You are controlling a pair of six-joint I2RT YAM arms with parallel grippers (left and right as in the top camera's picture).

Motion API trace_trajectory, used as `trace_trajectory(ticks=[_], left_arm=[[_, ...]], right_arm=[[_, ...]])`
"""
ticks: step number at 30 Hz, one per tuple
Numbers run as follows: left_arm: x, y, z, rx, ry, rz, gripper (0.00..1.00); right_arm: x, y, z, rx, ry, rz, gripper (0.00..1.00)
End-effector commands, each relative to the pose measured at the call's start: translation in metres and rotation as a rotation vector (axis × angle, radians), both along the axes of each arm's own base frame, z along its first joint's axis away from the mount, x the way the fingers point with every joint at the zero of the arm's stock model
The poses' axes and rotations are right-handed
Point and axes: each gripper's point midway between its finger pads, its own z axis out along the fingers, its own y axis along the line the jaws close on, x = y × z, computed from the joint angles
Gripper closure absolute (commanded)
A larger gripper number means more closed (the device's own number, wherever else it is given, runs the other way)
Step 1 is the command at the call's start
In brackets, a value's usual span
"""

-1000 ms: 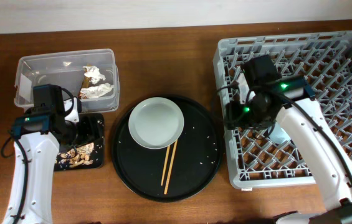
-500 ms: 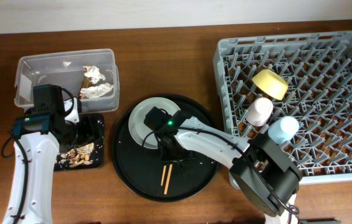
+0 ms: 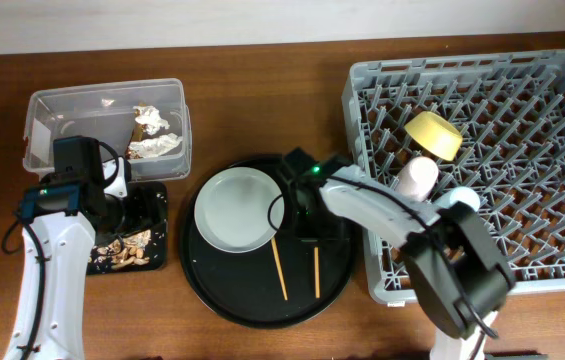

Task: Sort waste into correct bins and load items into the dishwasher rack
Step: 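Grasp the chopsticks with the right gripper from the black tray, then place the chopsticks in the rack with the right gripper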

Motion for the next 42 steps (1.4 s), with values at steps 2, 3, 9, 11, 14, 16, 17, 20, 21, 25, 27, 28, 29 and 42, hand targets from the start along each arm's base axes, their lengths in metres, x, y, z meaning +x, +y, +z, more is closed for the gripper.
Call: trace_trajectory(ticks=[2, 3, 9, 11, 14, 16, 17, 20, 21, 25, 27, 28, 29, 42], left_arm=[[-0.001, 0.000, 0.004, -0.007, -0.009, 0.010, 0.25], [-0.001, 0.000, 0.004, -0.007, -0.009, 0.010, 0.25], [-0.001, 0.000, 0.004, -0.007, -0.009, 0.010, 0.25], [-0.001, 0.000, 0.004, -0.007, -0.009, 0.010, 0.25], [-0.001, 0.000, 0.004, -0.007, -0.009, 0.010, 0.25], [-0.001, 0.000, 0.004, -0.007, -0.009, 0.010, 0.25], [-0.001, 0.000, 0.004, -0.007, -0.009, 0.010, 0.25], [-0.001, 0.000, 0.004, -0.007, -0.009, 0.010, 0.25], [-0.001, 0.000, 0.004, -0.007, -0.009, 0.010, 0.25], [-0.001, 0.000, 0.004, -0.007, -0.009, 0.010, 0.25], [-0.001, 0.000, 0.004, -0.007, -0.009, 0.010, 0.25], [-0.001, 0.000, 0.004, -0.007, -0.009, 0.010, 0.25], [-0.001, 0.000, 0.004, -0.007, -0.009, 0.010, 0.25], [-0.001, 0.000, 0.004, -0.007, -0.009, 0.010, 0.25]], right_arm=[[0.017, -0.022, 0.126, 0.139, -0.270, 0.251, 0.96], [0.021, -0.040, 0.144, 0.108, -0.318, 0.226, 0.96], [0.025, -0.145, 0.123, -0.045, -0.176, 0.104, 0.96], [0.029, -0.143, 0.099, -0.051, -0.105, 0.114, 0.96], [0.034, -0.140, 0.092, -0.038, -0.101, 0.113, 0.66], [0.036, -0.139, 0.102, -0.033, -0.132, 0.112, 0.63], [0.037, -0.137, 0.114, -0.018, -0.173, 0.107, 0.62], [0.041, -0.084, 0.162, 0.188, -0.353, 0.178, 0.39], [0.041, -0.055, 0.167, 0.283, -0.373, 0.228, 0.13], [0.016, 0.020, 0.119, 0.313, -0.236, 0.414, 0.01], [0.004, 0.040, 0.065, 0.162, -0.138, 0.406, 0.07], [-0.003, 0.051, 0.042, 0.126, -0.106, 0.425, 0.15], [-0.007, 0.057, 0.028, 0.100, -0.092, 0.424, 0.17], [-0.019, 0.036, -0.028, -0.154, -0.052, 0.182, 0.96]])
